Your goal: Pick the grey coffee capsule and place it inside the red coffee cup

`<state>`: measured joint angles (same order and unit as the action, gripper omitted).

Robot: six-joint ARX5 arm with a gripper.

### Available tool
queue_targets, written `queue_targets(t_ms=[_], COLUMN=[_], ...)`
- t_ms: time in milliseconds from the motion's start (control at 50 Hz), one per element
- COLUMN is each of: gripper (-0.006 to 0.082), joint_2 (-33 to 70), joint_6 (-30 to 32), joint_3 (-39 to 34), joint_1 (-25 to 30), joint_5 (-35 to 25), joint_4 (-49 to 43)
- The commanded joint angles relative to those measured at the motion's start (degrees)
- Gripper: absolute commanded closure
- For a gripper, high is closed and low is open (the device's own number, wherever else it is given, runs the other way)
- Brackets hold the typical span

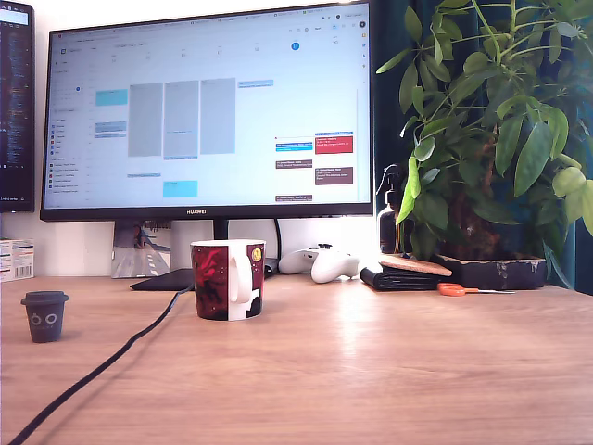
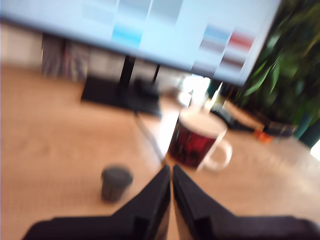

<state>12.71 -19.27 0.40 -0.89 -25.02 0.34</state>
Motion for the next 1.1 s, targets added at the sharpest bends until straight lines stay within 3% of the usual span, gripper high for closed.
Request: queue_targets(t_ms=[0, 60, 160, 240, 740, 1080], gripper=[0.0723, 0.0561, 0.0189, 0.0033, 0.0029, 0.0035], joint_2=[3.1, 6.4, 11.9, 16.0, 40.5, 57.1], joint_6=[1.9, 3.5, 4.9, 7.1, 13.4, 18.0], joint_3=[-0.5, -0.5, -0.5, -0.5, 1.0, 9.8], joint_1=[0.0, 0.0, 0.6, 1.5, 4.7, 4.7], joint_5=[0.0, 0.4, 0.9, 1.9, 6.4, 6.9], joint_4=[1.9, 3.3, 6.9, 10.1, 29.1, 31.9])
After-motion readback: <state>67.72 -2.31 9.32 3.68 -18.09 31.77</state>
